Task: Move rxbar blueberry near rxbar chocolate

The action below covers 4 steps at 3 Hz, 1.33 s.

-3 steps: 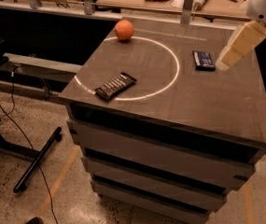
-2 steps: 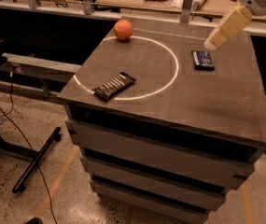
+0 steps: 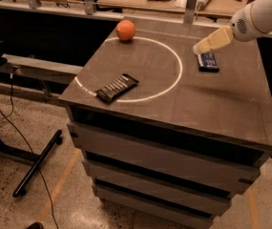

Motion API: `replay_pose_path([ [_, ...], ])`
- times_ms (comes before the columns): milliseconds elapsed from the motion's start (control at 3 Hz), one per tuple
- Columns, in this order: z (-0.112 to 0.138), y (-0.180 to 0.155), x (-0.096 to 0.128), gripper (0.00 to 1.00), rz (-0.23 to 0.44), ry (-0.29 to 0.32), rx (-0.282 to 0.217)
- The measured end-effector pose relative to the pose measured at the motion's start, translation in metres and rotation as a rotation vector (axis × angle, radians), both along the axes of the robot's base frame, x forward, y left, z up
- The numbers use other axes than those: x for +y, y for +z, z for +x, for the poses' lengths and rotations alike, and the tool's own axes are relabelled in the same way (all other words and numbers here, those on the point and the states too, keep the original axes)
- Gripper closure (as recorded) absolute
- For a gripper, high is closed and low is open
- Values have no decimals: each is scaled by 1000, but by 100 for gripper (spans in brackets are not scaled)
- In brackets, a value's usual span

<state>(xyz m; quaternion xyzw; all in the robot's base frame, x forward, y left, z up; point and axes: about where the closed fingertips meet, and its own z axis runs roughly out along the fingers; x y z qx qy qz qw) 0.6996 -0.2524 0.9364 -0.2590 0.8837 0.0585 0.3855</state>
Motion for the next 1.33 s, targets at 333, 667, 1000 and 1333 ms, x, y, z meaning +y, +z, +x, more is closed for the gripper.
replay_pose_path([
  [333,2,-1,0,0,-1,-1,-4],
  [667,23,-12,4,0,-13,-23,-64],
  [1000,48,-32,9,0,-23,-53,-95],
  [1333,68,-59,8,0,-37,-92,-66],
])
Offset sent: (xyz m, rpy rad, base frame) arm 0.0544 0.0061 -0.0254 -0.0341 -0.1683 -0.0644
